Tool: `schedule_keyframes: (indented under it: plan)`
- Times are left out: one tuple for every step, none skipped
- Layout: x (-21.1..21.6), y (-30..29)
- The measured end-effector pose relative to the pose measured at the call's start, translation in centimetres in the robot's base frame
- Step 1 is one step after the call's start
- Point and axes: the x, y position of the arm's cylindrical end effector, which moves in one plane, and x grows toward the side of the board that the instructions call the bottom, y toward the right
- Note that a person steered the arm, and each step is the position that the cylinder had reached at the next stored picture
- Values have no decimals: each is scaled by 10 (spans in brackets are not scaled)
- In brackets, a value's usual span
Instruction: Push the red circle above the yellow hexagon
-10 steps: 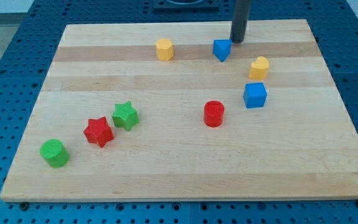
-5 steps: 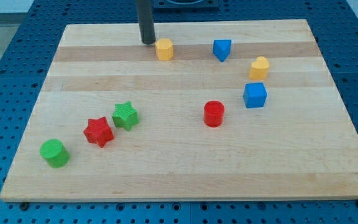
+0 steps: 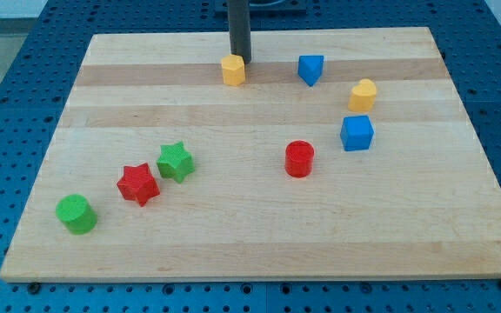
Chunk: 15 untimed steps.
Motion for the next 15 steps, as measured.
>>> schedule_keyframes:
  plan:
    - [-5, -9]
    - [-5, -35]
    - [-5, -44]
    - [-5, -28]
    - [-5, 7]
    - [-7, 14]
    - [-18, 11]
    - [-16, -21]
    - [-9, -45]
    - [-8, -45]
    - [5, -41]
    - [13, -16]
    - [13, 10]
    - [20, 19]
    - [32, 19]
